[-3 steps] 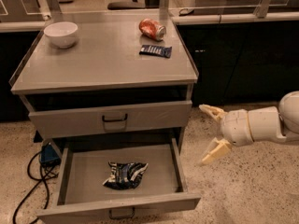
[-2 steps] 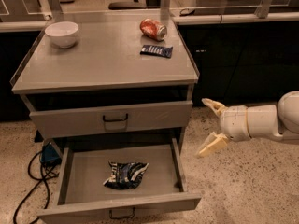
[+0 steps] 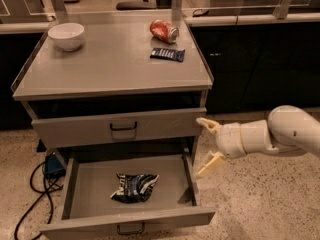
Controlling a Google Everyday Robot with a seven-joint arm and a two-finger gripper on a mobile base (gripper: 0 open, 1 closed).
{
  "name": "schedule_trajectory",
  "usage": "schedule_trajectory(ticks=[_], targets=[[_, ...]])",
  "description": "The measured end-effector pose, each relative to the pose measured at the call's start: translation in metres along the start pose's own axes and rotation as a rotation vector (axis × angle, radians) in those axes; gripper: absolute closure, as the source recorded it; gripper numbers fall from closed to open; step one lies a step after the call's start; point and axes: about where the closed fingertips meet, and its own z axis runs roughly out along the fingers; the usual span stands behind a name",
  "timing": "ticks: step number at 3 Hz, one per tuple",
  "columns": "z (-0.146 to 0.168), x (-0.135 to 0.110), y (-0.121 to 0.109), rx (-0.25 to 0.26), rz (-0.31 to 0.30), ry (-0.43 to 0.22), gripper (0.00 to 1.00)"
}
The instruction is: Pick blue chip bag from middle drawer and place on counter
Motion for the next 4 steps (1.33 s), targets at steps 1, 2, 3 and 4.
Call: schedule_trajectory(ticks=[1,2,3,4], targets=[[0.064,0.023,0.030,-0.093,0.063,-0.092,0.00],[0.118,0.035,0.063,-0.132,0.125,-0.152,0.00],[0.123,0.039,0.064,-0.128,0.135,-0.151,0.00],[0.130,0.038,0.065,-0.098,0.130,-0.062,0.00]])
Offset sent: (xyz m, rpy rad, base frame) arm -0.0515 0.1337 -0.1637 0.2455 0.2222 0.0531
